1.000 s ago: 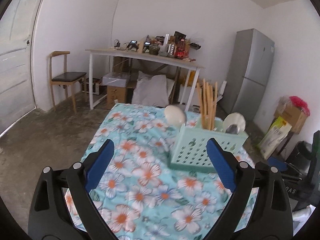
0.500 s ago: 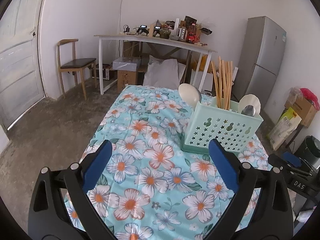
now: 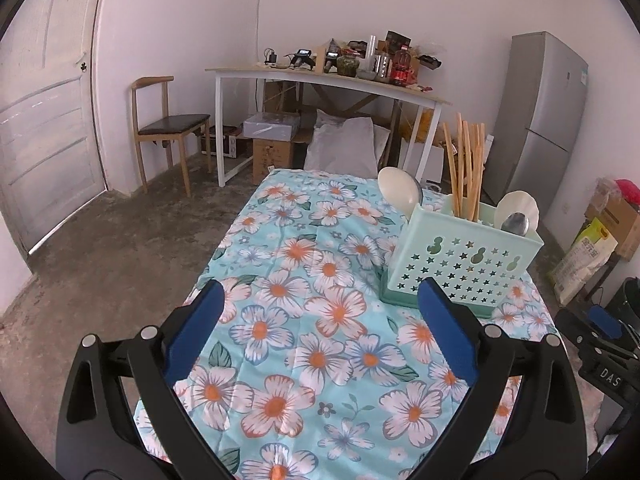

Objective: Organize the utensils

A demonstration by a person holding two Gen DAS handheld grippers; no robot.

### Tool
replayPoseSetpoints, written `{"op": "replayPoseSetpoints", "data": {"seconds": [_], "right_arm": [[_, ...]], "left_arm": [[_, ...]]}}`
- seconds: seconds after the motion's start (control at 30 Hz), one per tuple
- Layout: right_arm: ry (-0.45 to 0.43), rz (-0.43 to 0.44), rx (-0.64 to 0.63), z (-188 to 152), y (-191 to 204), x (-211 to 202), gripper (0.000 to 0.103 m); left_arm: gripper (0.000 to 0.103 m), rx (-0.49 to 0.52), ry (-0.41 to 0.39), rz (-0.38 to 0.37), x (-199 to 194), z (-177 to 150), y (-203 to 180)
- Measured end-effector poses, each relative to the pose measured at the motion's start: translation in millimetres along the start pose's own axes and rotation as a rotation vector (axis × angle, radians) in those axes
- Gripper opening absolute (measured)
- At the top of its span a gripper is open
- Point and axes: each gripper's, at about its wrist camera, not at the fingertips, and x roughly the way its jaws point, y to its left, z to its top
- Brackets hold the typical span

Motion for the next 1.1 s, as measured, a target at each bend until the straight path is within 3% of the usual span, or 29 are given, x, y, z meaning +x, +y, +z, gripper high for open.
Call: {"op": "replayPoseSetpoints", "data": {"seconds": [0.73, 0.9, 1.1], "right_arm": [[-0.026, -0.061, -0.018, 4, 9, -11, 0.094], [-0.024, -0.06, -0.008, 6, 9, -12, 0.095], [-0.048, -0.059, -0.018, 11, 14, -20, 0.095]], "left_arm": [[0.094, -0.006, 0.033, 0.021, 7, -11, -8], [0.095, 0.037, 0.041, 0.034, 6, -7, -9], [0.095, -0.006, 0.02, 0.057, 1, -4, 1]]}}
